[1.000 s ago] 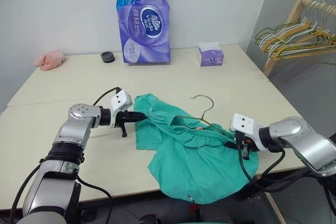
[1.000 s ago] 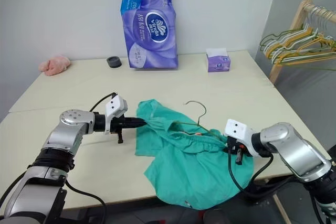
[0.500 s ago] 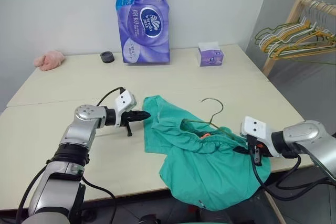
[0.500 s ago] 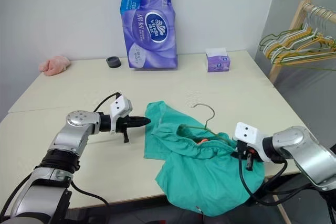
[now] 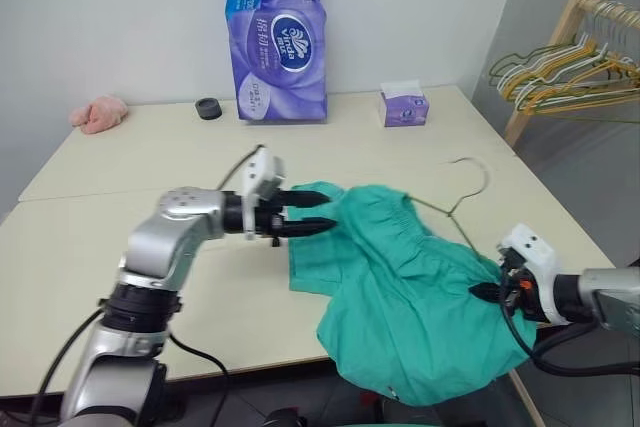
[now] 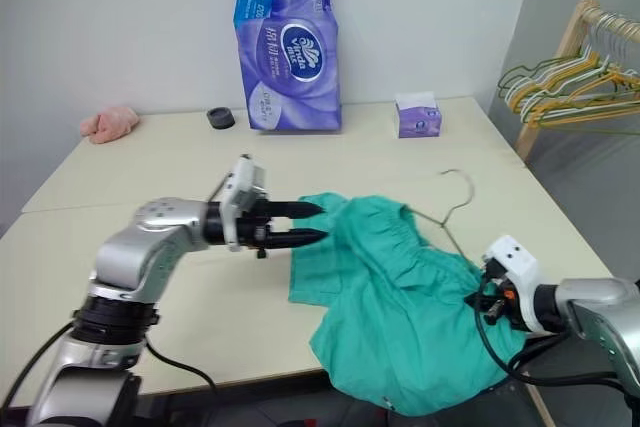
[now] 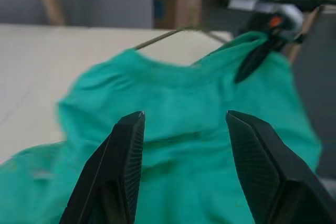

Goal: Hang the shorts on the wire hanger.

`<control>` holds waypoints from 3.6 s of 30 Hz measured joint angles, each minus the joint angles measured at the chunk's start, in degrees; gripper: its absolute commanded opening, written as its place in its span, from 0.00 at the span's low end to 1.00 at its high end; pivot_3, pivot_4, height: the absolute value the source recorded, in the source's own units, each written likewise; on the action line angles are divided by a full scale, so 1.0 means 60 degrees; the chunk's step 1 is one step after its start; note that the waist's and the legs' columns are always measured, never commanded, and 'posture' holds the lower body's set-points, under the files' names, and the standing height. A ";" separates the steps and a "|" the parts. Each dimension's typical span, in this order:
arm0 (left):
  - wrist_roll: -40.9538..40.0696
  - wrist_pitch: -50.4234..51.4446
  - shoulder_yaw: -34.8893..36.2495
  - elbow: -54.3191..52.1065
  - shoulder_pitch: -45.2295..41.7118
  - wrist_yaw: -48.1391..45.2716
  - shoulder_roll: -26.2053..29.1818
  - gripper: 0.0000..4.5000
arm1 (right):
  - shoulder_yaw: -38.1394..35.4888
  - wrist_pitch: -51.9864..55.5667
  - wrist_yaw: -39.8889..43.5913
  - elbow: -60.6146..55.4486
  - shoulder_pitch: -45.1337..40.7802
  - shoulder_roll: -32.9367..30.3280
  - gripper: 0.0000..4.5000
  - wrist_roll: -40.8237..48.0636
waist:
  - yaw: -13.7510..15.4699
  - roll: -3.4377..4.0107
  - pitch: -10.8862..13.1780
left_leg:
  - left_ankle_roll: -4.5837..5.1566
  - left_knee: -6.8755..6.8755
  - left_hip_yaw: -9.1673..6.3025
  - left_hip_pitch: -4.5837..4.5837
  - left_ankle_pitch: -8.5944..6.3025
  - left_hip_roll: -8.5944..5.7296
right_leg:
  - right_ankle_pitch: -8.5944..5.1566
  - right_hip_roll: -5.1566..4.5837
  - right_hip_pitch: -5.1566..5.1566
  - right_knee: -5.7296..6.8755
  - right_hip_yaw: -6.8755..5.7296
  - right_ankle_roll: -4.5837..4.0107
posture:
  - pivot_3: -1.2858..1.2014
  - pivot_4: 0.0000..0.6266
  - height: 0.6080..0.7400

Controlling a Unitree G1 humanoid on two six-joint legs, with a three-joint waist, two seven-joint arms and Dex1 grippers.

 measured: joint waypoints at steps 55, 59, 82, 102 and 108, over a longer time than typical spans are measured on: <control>0.0586 -0.2773 -0.2133 0.2357 -0.4238 -0.0467 -0.5569 0.57 | -0.6900 0.2099 -1.2420 0.7817 -0.1190 -0.4051 0.00 0.9075 | -0.2825 0.0148 0.0610 | 0.0259 -0.0016 0.0388 0.0002 -0.0156 0.0047 | -0.0109 -0.0014 0.0184 -0.0315 0.0056 0.0157 | 0.28 0.22 1.00; 0.0633 -0.3004 -0.2020 0.2838 -0.4761 -0.0198 -0.6022 0.58 | -0.6840 0.2096 -1.2942 0.7814 -0.1394 -0.3881 0.06 0.9395 | -0.2806 0.0144 0.0629 | 0.0259 -0.0017 0.0392 -0.0001 -0.0157 0.0046 | -0.0111 -0.0016 0.0184 -0.0326 0.0057 0.0163 | 0.28 0.22 1.00; 0.1422 -0.4455 -0.1722 0.4711 -0.5611 0.0597 -0.6407 0.58 | -0.6859 -0.2205 -1.7818 0.5435 0.0950 -0.3758 0.99 1.3637 | -0.2761 0.0132 0.0642 | 0.0229 -0.0021 0.0410 -0.0012 -0.0174 0.0048 | -0.0128 -0.0016 0.0177 -0.0355 0.0075 0.0192 | 0.28 0.19 1.00; 0.1834 -0.4471 -0.1665 0.4713 -0.5415 0.0922 -0.6032 0.58 | -0.3551 -0.4423 -1.6191 0.1469 -0.1952 -0.5618 0.99 1.1044 | -0.2548 0.0173 0.0679 | 0.0225 -0.0016 0.0407 -0.0026 -0.0172 0.0043 | -0.0121 -0.0018 0.0108 -0.0325 0.0109 0.0207 | 0.29 0.17 1.00; 0.2495 -0.4440 -0.1393 0.4549 -0.4623 0.2074 -0.4950 0.58 | -0.1471 -0.5353 -1.3629 0.0245 -0.2398 -0.4213 0.99 0.8665 | -0.2576 0.0164 0.0678 | 0.0225 -0.0018 0.0410 -0.0002 -0.0172 0.0041 | -0.0116 -0.0007 0.0101 -0.0283 0.0175 0.0215 | 0.32 0.16 1.00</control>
